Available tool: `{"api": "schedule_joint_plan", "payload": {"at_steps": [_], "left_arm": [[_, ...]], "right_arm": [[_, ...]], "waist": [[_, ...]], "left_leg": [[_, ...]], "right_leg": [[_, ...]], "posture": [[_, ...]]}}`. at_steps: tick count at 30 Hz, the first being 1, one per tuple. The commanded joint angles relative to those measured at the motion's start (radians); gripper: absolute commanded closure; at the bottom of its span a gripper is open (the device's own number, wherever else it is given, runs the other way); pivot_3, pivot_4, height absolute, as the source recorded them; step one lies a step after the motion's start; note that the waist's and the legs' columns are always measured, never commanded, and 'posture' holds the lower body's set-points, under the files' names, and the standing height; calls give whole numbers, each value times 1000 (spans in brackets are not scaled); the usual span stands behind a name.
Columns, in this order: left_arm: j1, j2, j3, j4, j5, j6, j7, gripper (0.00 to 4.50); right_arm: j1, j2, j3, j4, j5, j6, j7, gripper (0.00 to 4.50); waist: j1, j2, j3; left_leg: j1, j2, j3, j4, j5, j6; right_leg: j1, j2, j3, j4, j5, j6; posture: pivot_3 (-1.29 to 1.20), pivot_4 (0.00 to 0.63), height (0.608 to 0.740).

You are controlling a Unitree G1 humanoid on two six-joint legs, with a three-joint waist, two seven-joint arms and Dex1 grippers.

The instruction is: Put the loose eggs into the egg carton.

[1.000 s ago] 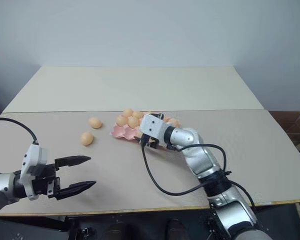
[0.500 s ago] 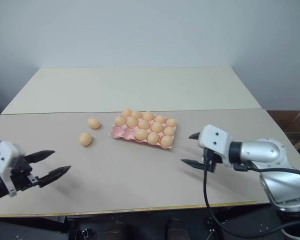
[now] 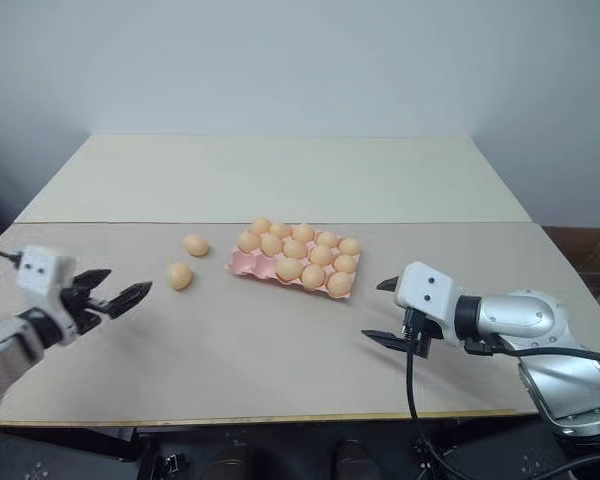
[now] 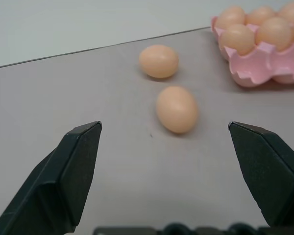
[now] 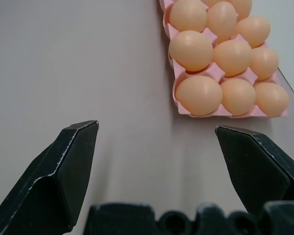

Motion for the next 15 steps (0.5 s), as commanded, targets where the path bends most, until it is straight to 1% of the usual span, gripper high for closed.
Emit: {"api": "schedule_joint_plan", "payload": {"at_steps": [1, 12, 15], "left_arm": [[-62, -21, -45, 52, 43, -9, 44, 0], [-207, -131, -173, 254, 132, -126, 45, 0], [-238, -145, -208, 318, 167, -164, 32, 0]], "right_arm": [[5, -3, -25, -4, -8, -7, -37, 48], [60, -15, -42, -13, -27, -5, -93, 48], [64, -16, -38, -11, -31, -10, -100, 48]], "waist": [[-3, 0, 0], [1, -1, 0], [1, -1, 0]], "left_leg": [[0, 0, 0, 0, 0, 0], [-1, 0, 0, 1, 0, 0], [0, 0, 0, 2, 0, 0]], "right_leg": [[0, 0, 0, 0, 0, 0], [0, 0, 0, 0, 1, 0], [1, 0, 0, 0, 1, 1]], "posture": [[0, 150, 740], [0, 150, 740], [0, 150, 740]]}}
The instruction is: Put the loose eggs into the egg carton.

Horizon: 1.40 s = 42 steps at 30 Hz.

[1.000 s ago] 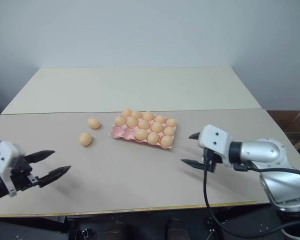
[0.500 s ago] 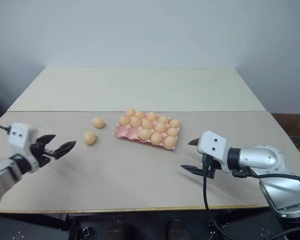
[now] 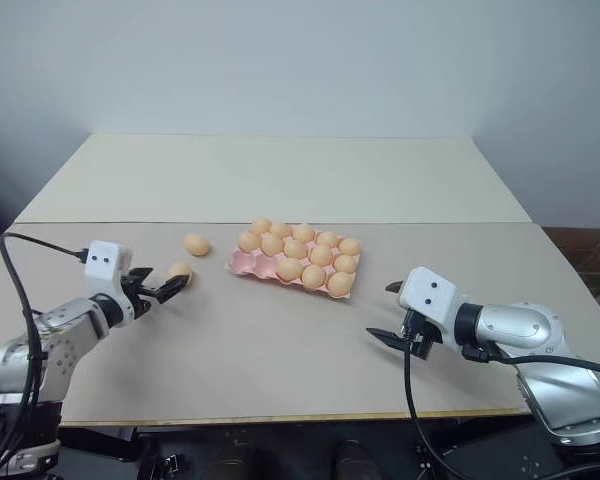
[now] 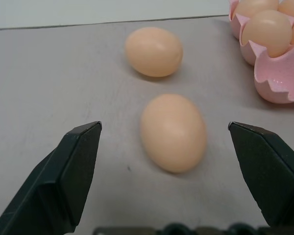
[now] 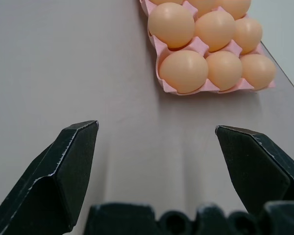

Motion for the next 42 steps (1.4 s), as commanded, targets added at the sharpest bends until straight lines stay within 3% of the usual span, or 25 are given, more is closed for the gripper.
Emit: {"api": "schedule_joint_plan", "payload": {"at_steps": [1, 9, 12, 18, 19, 26, 32, 42], "left_arm": [[-38, -8, -39, 58, 50, -72, -19, 0], [-115, -66, -81, 238, 128, -214, -27, 0], [-119, -71, -96, 253, 128, -234, -66, 582], [-115, -61, -96, 232, 158, -204, -48, 2558], [-117, -60, -96, 231, 165, -202, -43, 2688], [-124, -39, -105, 177, 172, -199, -82, 2702], [-173, -24, -75, 125, 52, -196, -254, 2702], [-469, -93, -223, 501, 62, -304, -603, 2702]], "right_arm": [[1, -9, -35, -16, -1, -8, -14, 48], [5, 14, -53, 41, 2, -4, -53, 48], [19, 12, -45, 38, -6, -19, -58, 0], [43, 17, -41, 20, -19, -18, -82, 0], [44, 17, -41, 19, -20, -18, -83, 0], [46, 18, -70, -26, 40, 11, -70, 0], [65, 0, -94, -62, 49, 22, -71, 0], [108, 94, -124, -138, 89, 69, -160, 0]], "waist": [[-1, 0, 0], [0, -1, 0], [0, -1, 0], [-2, -1, 0], [-2, -1, 0], [-1, -1, 0], [4, -1, 0], [2, -1, -1]], "left_leg": [[0, 0, 0, 0, 0, 0], [-1, 0, 0, 0, 0, 0], [-1, 0, 0, 0, 0, 0], [-1, 0, 0, 0, 0, 0], [-1, 0, 0, 0, 0, 0], [0, 0, 0, 0, 0, 0], [-1, 0, 0, 1, 0, 0], [-1, -1, -1, 2, 0, 0]], "right_leg": [[0, 0, 0, 0, 0, 0], [0, 0, 0, -1, 1, 1], [0, 0, 0, -1, 1, 1], [0, 0, 0, 0, 1, 2], [0, 0, 0, 0, 1, 2], [0, 0, 0, 0, 1, 2], [0, 0, 0, -1, 1, 2], [2, 0, 0, -1, 2, 2]], "posture": [[0, 150, 740], [0, 150, 740], [0, 150, 740], [0, 150, 740], [0, 150, 740], [0, 150, 740], [0, 150, 740], [0, 150, 740]]}}
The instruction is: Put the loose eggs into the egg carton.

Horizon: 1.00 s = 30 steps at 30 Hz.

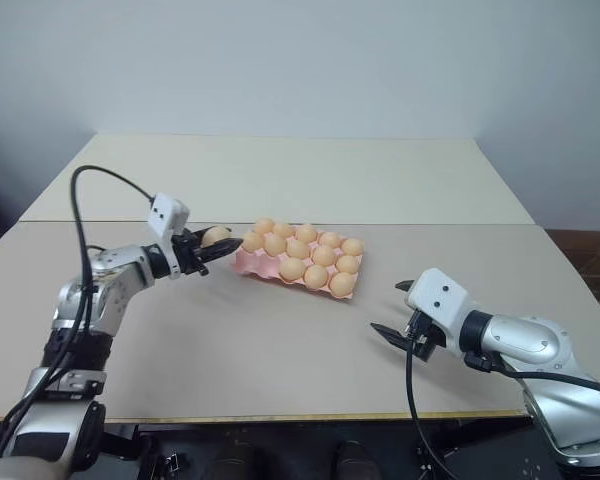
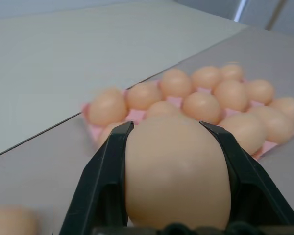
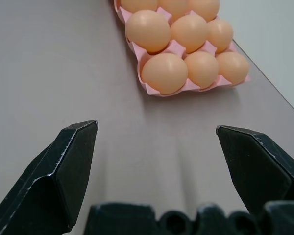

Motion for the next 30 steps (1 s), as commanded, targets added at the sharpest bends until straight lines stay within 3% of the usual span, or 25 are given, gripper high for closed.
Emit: {"api": "schedule_joint_plan", "payload": {"at_steps": [1, 5, 12, 20, 26, 30], "left_arm": [[-82, -25, -26, 110, 11, -56, -93, 2702], [-138, -51, -86, 209, 87, -132, -111, 2702], [-155, -60, -83, 267, 107, -174, -156, 2702], [-162, -78, -60, 261, 111, -163, -134, 61], [-134, -41, 14, 176, 65, -138, -125, 21], [-59, 66, 62, 69, 57, -115, -123, 21]], "right_arm": [[15, 29, -54, -62, 44, 36, -39, 0], [80, 31, -69, -93, 18, 32, -68, 0], [99, 34, -60, -107, 11, 27, -99, 0], [79, 21, -56, -81, 4, 19, -90, 0], [73, 14, -48, -76, -2, 17, -85, 0], [68, 7, -46, -80, 0, 16, -72, 0]], "waist": [[-2, 0, 0], [-3, 0, 0], [-4, 0, 0], [-2, 0, 0], [-4, 0, 0], [-14, 0, 0]], "left_leg": [[-1, 0, 0, 0, 0, 0], [-2, 0, -1, 0, 0, 0], [-1, 0, -1, 0, 0, 1], [-2, 0, -1, 1, 0, 1], [-2, 0, -1, 0, 0, 1], [0, 0, -1, 0, 0, 1]], "right_leg": [[0, 0, 0, 0, 0, 0], [-1, 0, 0, -1, 0, 1], [-1, 0, 0, 0, 0, 1], [-1, 0, 0, -1, 0, 1], [-1, 0, 0, 0, 0, 1], [-1, 0, 0, 1, 0, 1]], "posture": [[0, 150, 740], [0, 150, 740], [0, 150, 740], [0, 150, 740], [0, 150, 740], [0, 150, 740]]}}
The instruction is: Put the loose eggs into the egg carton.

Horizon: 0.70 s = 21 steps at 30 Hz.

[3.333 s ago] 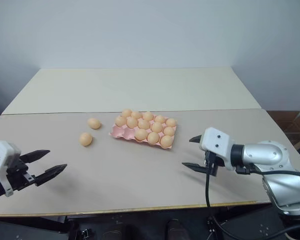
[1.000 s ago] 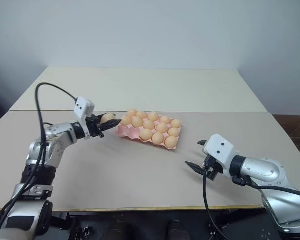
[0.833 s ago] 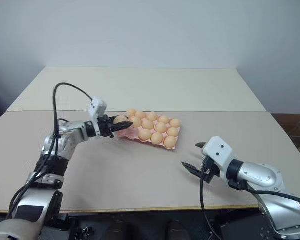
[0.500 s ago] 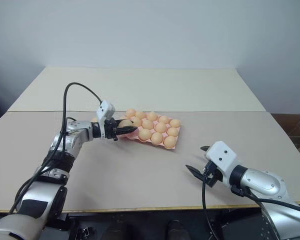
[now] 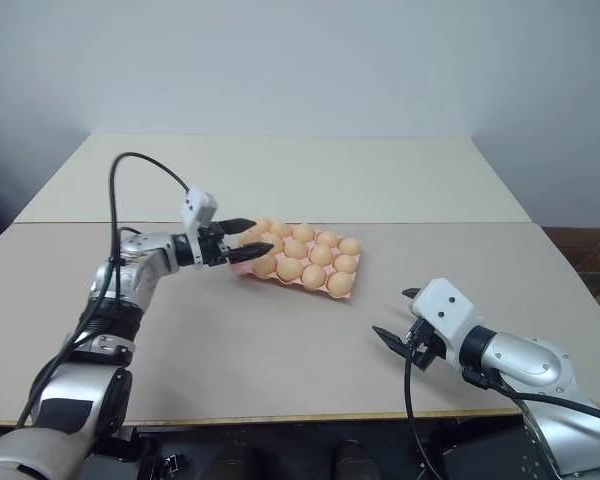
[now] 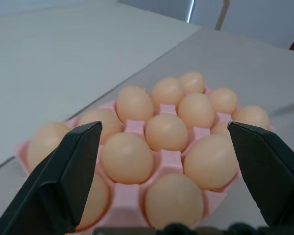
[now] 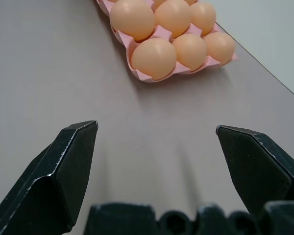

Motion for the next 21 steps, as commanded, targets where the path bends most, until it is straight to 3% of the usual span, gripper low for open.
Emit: {"api": "schedule_joint_plan", "payload": {"at_steps": [1, 9, 14, 21], "left_arm": [[80, 114, 70, -141, -30, 49, -7, 21], [299, 309, 258, -421, -39, 351, 238, 21], [414, 319, 338, -579, -108, 517, 301, 21], [427, 293, 327, -638, -151, 571, 348, 21]], "right_arm": [[-14, -18, -15, -18, 0, -16, 13, 0], [-39, -37, 26, -1, -8, -29, 54, 0], [-80, -42, 43, 32, -7, -33, 75, 0], [-101, -55, 46, 53, -11, -44, 101, 0]], "waist": [[-6, 0, 0], [-8, 0, 0], [0, 0, 0], [9, 0, 0]], "left_leg": [[0, 0, 0, 0, 0, 0], [1, 1, 0, 0, 0, 0], [1, 0, 1, 0, 0, 0], [1, 1, 0, 0, 0, 0]], "right_leg": [[0, 0, 0, 0, 0, 0], [0, -1, -1, 0, 0, 0], [0, -1, 0, 0, 0, 0], [0, -1, -1, 1, -1, -1]], "posture": [[0, 150, 740], [0, 150, 740], [0, 150, 740], [0, 150, 740]]}}
